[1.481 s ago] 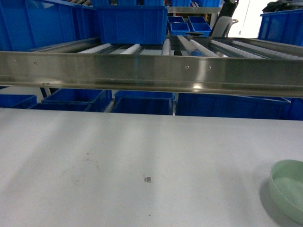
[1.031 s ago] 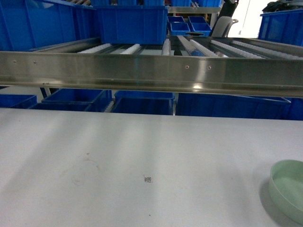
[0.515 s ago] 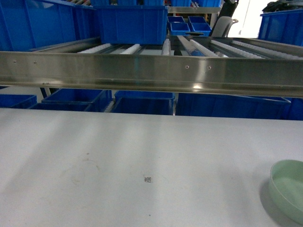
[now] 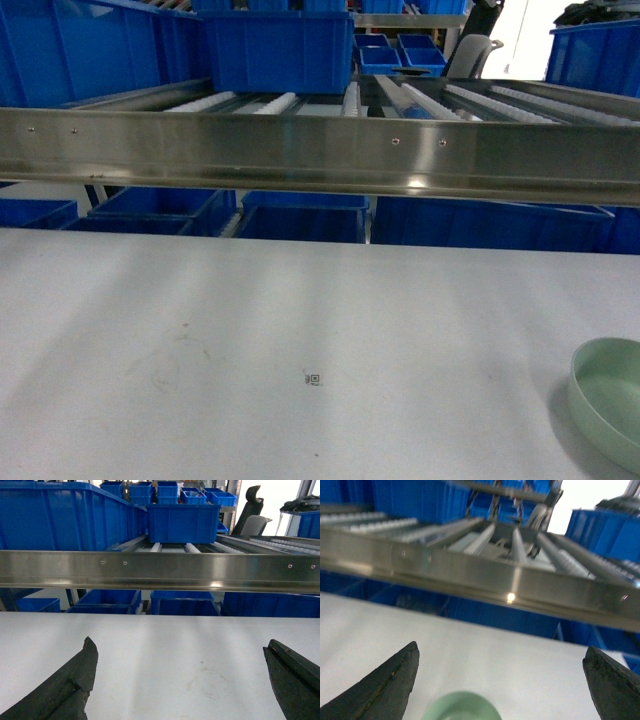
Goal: Place green bowl on second shelf with right arm
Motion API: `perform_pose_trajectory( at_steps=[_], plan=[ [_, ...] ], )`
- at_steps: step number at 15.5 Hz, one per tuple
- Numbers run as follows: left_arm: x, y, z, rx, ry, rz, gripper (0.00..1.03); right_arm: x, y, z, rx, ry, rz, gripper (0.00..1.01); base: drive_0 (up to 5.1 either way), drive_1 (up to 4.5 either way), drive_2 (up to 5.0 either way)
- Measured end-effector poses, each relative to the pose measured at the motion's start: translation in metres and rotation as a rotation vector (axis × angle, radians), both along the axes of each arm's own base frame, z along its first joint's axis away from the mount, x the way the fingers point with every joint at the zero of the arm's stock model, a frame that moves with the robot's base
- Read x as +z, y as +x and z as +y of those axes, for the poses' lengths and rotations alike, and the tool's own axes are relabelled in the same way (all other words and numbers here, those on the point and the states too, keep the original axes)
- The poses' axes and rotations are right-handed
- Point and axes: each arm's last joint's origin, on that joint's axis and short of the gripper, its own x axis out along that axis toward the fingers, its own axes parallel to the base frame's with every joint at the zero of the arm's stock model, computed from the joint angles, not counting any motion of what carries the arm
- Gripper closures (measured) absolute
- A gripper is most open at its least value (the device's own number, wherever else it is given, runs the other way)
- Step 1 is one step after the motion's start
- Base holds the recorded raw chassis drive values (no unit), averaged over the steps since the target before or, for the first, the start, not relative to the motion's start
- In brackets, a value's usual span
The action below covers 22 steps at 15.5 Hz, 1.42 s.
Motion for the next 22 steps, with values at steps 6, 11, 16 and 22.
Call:
perform_pose_trajectory(
  at_steps=[6,11,16,22],
  plan=[
    [0.000,0.000,0.000,0.000,0.000,0.000,0.05,-0.034,0.078,-0.029,0.099,-0.104,0.443,0.03,0.0,0.00,0.0],
    [0.000,0.000,0.000,0.000,0.000,0.000,0.05,-0.061,0.087,-0.031,0.141,-0.177,0.555,0.03,0.0,0.00,0.0],
    [0.000,0.000,0.000,0.000,0.000,0.000,0.05,-0.086,0.105,-0.036,0.150,-0.200,0.641,0.03,0.0,0.00,0.0],
    [0.000,0.000,0.000,0.000,0.000,0.000,0.05,-0.100,0.117,-0.049,0.128,-0.193,0.689,0.03,0.0,0.00,0.0]
  ],
)
